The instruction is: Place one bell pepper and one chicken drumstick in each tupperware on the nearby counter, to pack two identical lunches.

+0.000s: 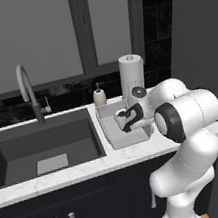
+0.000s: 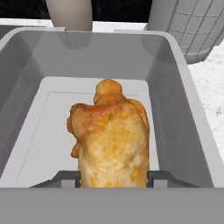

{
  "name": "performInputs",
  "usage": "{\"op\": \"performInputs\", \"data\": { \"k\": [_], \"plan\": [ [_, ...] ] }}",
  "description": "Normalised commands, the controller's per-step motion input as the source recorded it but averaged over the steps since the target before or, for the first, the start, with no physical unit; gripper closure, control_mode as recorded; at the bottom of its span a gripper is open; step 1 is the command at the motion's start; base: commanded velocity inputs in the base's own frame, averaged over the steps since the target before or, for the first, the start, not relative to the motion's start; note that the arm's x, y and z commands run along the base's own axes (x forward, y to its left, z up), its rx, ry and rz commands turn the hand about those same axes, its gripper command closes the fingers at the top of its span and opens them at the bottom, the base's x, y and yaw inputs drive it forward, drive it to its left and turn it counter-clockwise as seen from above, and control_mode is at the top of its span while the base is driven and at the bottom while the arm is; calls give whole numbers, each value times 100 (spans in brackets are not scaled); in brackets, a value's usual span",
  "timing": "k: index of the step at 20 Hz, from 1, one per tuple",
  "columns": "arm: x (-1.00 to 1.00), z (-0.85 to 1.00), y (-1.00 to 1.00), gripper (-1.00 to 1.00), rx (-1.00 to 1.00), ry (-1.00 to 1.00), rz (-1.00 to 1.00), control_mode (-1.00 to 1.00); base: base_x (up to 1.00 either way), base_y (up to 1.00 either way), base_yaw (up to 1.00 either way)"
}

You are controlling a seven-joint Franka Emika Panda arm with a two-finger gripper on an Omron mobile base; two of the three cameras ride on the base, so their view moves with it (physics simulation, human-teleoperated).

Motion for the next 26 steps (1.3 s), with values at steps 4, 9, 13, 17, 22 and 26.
{"op": "performInputs", "data": {
  "k": [4,9,13,17,22,26],
  "plan": [
    [0,22,0,-100,0,-10,0,-100,0,0,0],
    [0,71,0,-100,0,-13,0,-100,0,0,0],
    [-32,73,0,-100,0,-9,0,-100,0,0,0],
    [-91,35,-13,-100,0,-6,-1,-100,0,0,0],
    [-100,20,-3,-100,0,-6,0,-100,0,0,0],
    [-100,18,-8,-100,0,-1,0,-100,0,0,0]
  ]
}}
